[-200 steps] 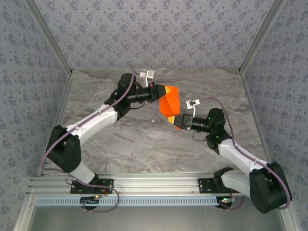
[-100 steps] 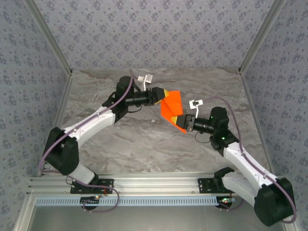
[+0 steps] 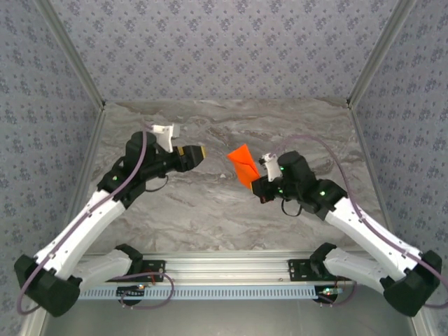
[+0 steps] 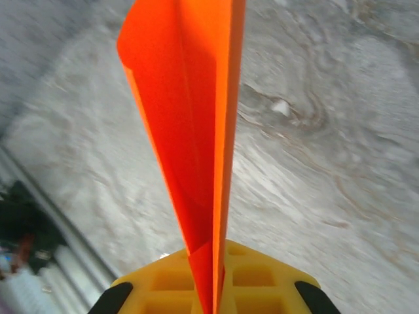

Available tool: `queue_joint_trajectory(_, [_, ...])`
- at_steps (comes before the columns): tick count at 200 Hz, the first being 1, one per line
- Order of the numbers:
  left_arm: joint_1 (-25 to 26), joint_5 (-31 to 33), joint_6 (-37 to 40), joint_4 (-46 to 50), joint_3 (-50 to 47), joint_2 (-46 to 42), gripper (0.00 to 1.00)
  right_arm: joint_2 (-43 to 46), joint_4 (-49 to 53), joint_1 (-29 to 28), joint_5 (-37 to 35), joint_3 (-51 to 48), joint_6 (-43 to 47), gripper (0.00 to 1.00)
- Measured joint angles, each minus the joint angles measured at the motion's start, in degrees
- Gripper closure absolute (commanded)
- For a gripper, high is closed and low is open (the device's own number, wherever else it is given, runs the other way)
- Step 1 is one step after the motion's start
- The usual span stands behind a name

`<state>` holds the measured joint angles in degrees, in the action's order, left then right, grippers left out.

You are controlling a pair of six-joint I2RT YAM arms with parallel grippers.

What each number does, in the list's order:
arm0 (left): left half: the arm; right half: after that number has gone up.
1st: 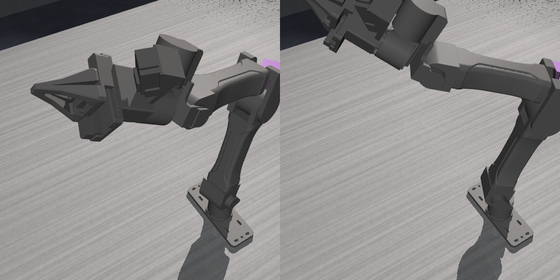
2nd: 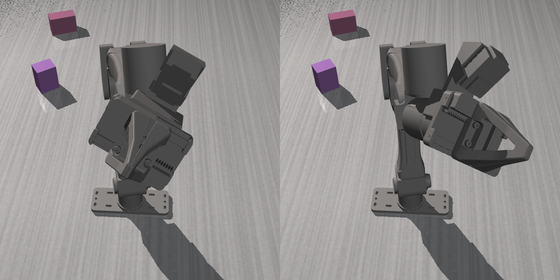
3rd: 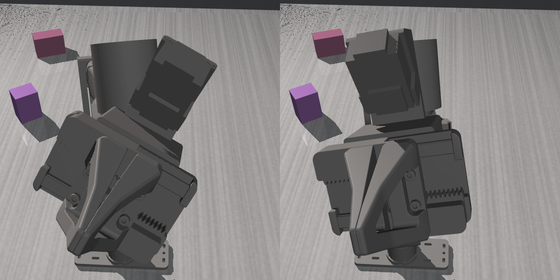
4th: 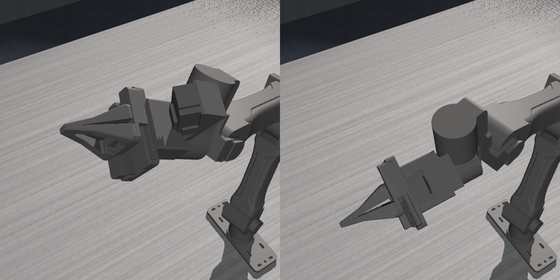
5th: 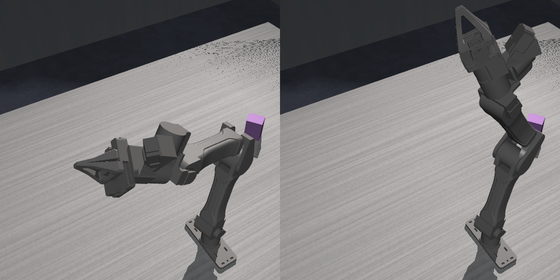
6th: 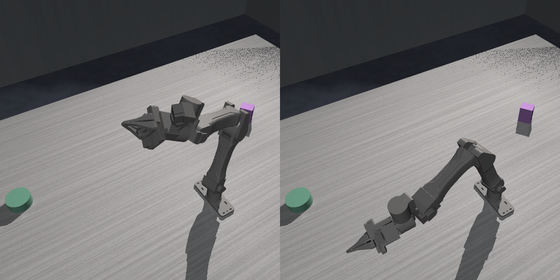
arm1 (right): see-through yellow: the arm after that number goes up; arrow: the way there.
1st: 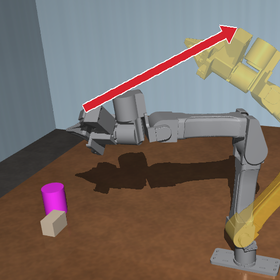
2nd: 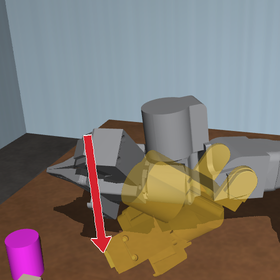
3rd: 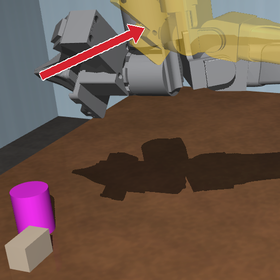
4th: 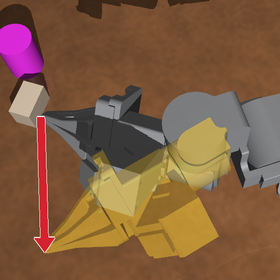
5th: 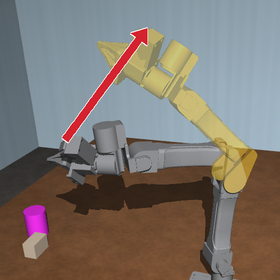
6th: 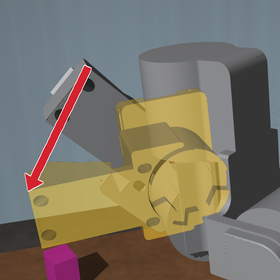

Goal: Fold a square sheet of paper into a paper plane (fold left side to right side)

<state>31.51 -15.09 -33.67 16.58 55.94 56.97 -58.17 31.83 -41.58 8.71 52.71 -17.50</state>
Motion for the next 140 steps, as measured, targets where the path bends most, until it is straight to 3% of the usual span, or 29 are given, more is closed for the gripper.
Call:
queue_joint_trajectory(41, [0.00, 8.39, 2.19, 5.77, -5.38, -7.89, 0.33, -16.09, 12.94, -13.35, -25.18, 10.71, 1.86, 0.98])
queue_joint_trajectory(76, [0.00, 13.25, 2.64, 8.63, -6.62, -12.07, 0.31, -32.46, 23.96, -19.21, -43.17, 20.31, 0.35, 0.97])
queue_joint_trajectory(112, [0.00, 15.85, 2.78, 9.46, -6.62, -13.38, 0.30, -46.53, 33.31, -21.62, -55.87, 24.96, -2.05, 0.98])
queue_joint_trajectory(140, [0.00, 16.76, 2.75, 9.55, -6.71, -13.38, 0.30, -55.17, 36.59, -23.02, -60.61, 25.49, -2.86, 0.98])
